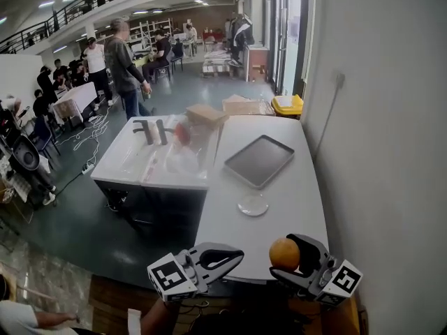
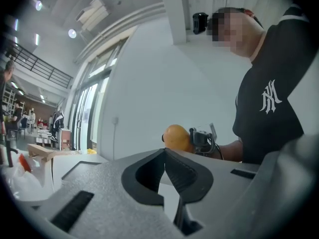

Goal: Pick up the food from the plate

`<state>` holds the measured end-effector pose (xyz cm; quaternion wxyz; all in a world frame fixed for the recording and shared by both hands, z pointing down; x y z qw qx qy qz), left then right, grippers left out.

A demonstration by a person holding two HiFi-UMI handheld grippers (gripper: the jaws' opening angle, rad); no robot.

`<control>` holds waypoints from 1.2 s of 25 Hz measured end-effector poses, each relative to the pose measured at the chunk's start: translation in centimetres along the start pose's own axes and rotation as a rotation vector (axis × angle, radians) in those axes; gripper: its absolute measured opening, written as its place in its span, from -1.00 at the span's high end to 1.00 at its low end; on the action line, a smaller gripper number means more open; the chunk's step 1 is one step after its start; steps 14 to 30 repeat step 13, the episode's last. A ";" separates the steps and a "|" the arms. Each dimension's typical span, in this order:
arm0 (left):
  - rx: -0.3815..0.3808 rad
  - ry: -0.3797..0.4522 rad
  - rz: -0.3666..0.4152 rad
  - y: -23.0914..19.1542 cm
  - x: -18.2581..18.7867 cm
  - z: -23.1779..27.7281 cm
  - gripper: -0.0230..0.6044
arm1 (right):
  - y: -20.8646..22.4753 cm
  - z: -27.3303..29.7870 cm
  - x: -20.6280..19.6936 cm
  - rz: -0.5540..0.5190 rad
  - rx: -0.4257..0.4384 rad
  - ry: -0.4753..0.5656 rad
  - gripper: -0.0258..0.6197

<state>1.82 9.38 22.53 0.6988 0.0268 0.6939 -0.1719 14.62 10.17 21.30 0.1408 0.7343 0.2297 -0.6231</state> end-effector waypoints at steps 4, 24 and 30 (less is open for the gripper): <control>0.008 -0.019 0.008 0.5 -0.5 1.4 0.91 | 0.9 -1.2 -0.1 -0.002 0.009 0.007 -0.19; -0.033 -0.044 0.043 2.0 -0.9 4.9 0.91 | 2.6 -4.8 -0.2 -0.018 -0.029 0.027 -0.19; -0.033 -0.044 0.043 2.0 -0.9 4.9 0.91 | 2.6 -4.8 -0.2 -0.018 -0.029 0.027 -0.19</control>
Point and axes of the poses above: the fingertips, and each gripper's own axes: z forward along the fingers, y to its right, x out of its top, the point moved 3 cm from there along -z, backward along the fingers, and after that the axes turned 10 degrees about -z, right-handed, at the moved point
